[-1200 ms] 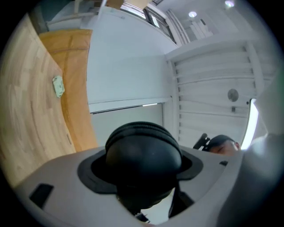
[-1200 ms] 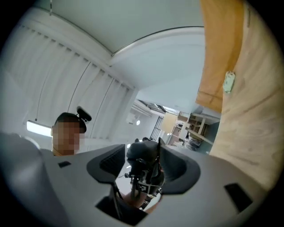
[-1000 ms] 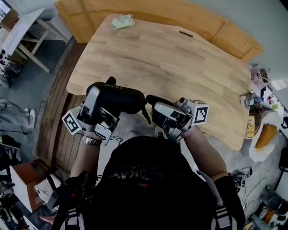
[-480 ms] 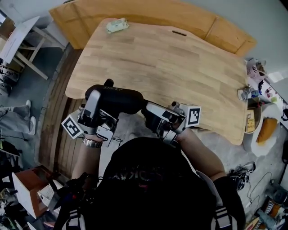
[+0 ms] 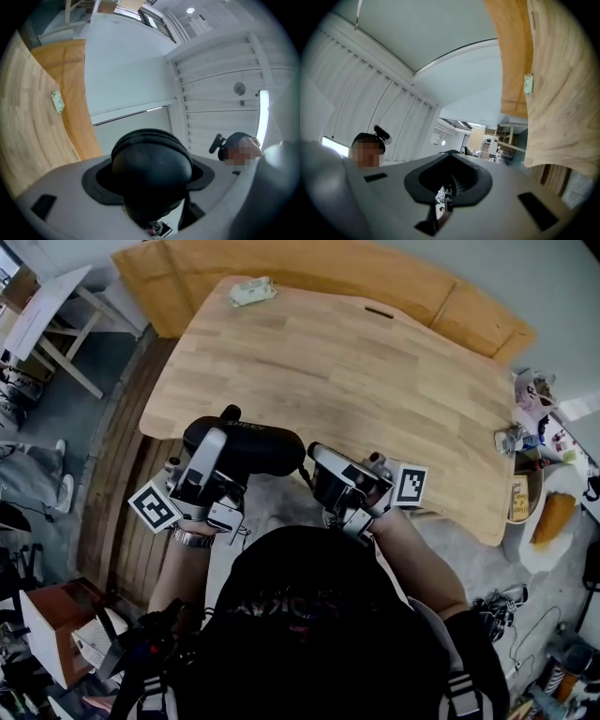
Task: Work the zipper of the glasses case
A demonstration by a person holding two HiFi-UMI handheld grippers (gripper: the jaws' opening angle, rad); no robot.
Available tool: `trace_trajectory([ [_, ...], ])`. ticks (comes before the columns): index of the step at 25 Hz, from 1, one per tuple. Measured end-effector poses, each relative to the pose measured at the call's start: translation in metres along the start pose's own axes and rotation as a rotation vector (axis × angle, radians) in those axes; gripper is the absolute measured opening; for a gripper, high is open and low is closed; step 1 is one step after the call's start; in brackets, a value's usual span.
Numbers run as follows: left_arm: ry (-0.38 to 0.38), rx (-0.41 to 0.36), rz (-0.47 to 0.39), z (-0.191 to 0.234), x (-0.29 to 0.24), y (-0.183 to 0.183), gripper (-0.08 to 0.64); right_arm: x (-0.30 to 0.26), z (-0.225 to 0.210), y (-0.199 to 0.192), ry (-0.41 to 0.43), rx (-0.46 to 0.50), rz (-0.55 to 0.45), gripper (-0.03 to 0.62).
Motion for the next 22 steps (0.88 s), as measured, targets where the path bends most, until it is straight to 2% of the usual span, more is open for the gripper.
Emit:
trace_trajectory([
  [6, 0.025, 0.002, -0.034, 0.004, 0.0, -0.001, 0.354, 0.0, -0.005, -0.002, -0.038, -0.007, 0.012, 0.026],
  [10, 0.069, -0.04, -0.033, 0.003, 0.0, -0.002, 0.353, 0.002, -0.007, -0.002, -0.098, -0.002, 0.029, 0.024],
  [12, 0.103, -0.088, -0.024, 0.001, 0.0, -0.002, 0.353, 0.003, -0.008, -0.003, -0.14, 0.004, 0.037, 0.021],
  [16, 0.195, -0.257, 0.009, -0.008, -0.004, 0.0, 0.353, 0.005, -0.008, -0.003, -0.212, 0.04, 0.05, 0.018],
  [18, 0.232, -0.316, 0.003, -0.012, -0.007, 0.0, 0.353, 0.008, -0.009, -0.002, -0.242, 0.061, 0.055, 0.018],
  [22, 0.307, -0.426, 0.002, -0.016, -0.014, 0.0, 0.353, 0.003, -0.007, 0.001, -0.253, 0.073, 0.047, 0.018],
])
Point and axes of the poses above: the fingertips, and each gripper's own axes: x backward along the fingers, z to its left, y out of its top, the point moved 9 cm from there along x, backward along the fingers, and after that the axes turned 14 degrees about z, right-handed, at the moved point
